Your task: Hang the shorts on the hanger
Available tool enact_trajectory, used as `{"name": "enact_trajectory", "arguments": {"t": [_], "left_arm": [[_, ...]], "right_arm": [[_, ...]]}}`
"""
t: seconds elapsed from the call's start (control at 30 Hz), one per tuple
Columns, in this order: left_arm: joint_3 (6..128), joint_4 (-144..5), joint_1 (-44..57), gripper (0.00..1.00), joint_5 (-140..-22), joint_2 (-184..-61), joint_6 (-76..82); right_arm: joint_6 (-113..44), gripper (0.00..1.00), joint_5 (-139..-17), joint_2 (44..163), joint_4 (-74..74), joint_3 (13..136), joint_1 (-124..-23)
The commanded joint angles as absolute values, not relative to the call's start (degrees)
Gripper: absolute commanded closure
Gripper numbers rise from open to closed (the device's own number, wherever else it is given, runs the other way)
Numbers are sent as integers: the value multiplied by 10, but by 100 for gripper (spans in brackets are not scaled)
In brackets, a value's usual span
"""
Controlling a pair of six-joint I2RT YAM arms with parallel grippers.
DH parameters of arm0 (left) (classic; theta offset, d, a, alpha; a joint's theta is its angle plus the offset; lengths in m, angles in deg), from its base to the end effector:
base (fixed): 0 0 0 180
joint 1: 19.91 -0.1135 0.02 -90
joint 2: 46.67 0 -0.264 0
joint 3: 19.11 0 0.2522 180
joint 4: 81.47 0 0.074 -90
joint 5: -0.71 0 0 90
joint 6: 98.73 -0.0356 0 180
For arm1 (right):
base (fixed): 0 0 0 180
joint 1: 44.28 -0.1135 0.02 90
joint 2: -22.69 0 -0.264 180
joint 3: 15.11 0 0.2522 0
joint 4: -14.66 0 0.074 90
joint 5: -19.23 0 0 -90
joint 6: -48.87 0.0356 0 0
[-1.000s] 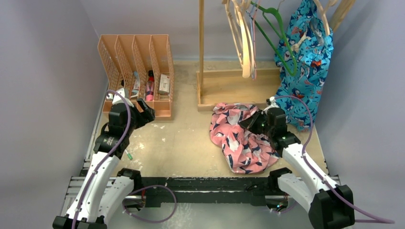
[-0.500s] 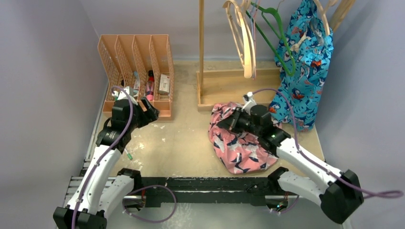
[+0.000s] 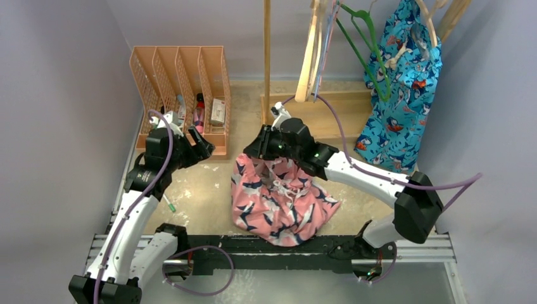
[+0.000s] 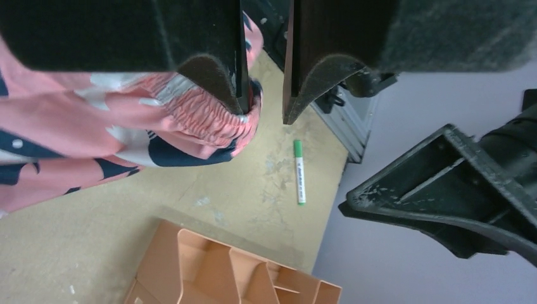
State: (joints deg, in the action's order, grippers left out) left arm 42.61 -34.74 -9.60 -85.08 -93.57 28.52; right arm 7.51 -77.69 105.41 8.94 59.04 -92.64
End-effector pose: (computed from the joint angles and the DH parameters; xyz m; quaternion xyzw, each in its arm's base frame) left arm 0.1731 -0.0341 0.3129 -0.1862 0.8538 -0.2250 0.4310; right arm 0.2240 0.2584 0.3108 -0.0351 0.7882 0.4903 0.3702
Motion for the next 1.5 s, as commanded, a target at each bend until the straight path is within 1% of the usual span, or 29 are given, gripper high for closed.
{"name": "enact_trajectory", "arguments": {"t": [0.0,0.13,0.3,0.47,0.6,0.77,0.97,1.1,1.23,1.33,1.47], "left_arm": [[446,-347,-94,27,-806,-938,274],[433,-368,-94,28,-765,-947,264],[431,-399,-83,30,-772,-969,256],[424,-439,-52,35,-824,-990,242],[390,-494,-30,41,-824,-997,223],[360,-531,2,42,-828,-1055,223],[339,-584,53,43,-839,-1121,234],[336,-618,67,43,-853,-1148,236],[350,-606,76,43,-851,-1166,234],[344,-599,85,43,-874,-1162,229],[343,-603,85,43,-897,-1161,231]], "right_arm": [[54,67,-748,1060,82,616,-930],[55,58,-745,1023,66,586,-934],[62,54,-716,959,17,538,-938],[76,53,-702,896,-23,479,-941],[84,52,-683,844,-55,446,-941],[86,52,-654,786,-76,418,-941],[80,52,-642,760,-89,404,-941],[76,51,-634,742,-96,389,-941],[73,51,-631,724,-96,373,-941],[70,51,-629,722,-88,366,-941],[41,51,-663,730,-33,345,-942]]}}
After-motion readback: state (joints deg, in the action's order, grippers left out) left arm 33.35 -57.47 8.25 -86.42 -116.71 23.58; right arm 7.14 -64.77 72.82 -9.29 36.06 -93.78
